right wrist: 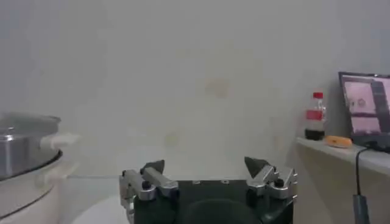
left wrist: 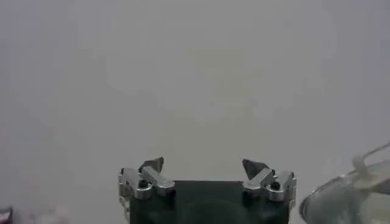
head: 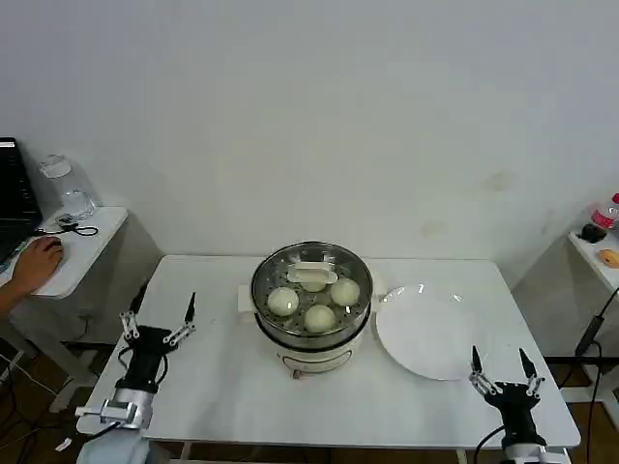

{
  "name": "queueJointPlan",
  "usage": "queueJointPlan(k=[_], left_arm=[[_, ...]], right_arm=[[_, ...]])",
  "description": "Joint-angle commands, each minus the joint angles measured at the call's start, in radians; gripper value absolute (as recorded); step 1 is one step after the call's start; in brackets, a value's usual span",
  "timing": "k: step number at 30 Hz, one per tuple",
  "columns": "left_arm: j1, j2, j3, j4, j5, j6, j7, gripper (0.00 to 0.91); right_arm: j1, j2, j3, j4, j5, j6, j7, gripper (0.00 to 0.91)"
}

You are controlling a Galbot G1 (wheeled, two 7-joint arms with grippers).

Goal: Take steamed baozi put them in steamer then cover it.

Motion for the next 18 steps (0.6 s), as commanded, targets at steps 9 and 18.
queueJointPlan(k=[9, 18], left_arm=[[0.099, -0.057, -0.043, 0.077, -0.085, -0.144, 0.064, 0.907], [0.11, -0.056, -0.037, 0.07, -0.081, -0.152, 0.064, 0.907]], right_arm=[[-0.012, 0.0, -0.002, 0.005, -0.004, 0.008, -0.012, 0.907], [-0.011, 0.005, -0.001, 0.005, -0.017, 0.014, -0.011, 0.907]])
